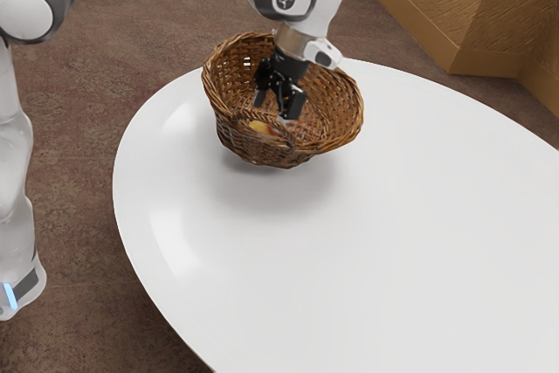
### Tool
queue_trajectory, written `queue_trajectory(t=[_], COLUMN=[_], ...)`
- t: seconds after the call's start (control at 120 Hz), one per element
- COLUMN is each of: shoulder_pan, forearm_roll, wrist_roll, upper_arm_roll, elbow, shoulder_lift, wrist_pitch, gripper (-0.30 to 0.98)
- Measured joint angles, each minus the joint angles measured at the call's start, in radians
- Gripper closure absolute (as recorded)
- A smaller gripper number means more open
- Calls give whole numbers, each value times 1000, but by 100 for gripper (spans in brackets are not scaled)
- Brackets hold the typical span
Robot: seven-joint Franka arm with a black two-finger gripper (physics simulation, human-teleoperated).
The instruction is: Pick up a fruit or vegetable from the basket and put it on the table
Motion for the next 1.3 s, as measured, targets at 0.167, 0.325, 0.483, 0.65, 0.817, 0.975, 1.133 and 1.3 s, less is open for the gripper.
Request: queue_trajectory(t=[0.167, 0.325, 0.483, 0.65, 0.817, 0.975, 1.133, 1.3], shoulder_pan=[-5, 19, 61, 98, 105, 48, 3, -44], forearm_roll=[0, 3, 2, -2, -20, -24, -20, -1], wrist_roll=[-4, -4, -2, 0, 3, 4, 5, 14], upper_arm_roll=[3, 7, 6, 1, -3, -4, -1, 29], elbow=[-19, -21, -30, -34, -32, -32, -19, 164], shoulder_lift=[4, 10, 38, 64, 89, 91, 75, 59], wrist_pitch=[23, 33, 45, 69, 89, 103, 106, 64], gripper=[1, 1, 1, 1, 7, 35, 41, 39])
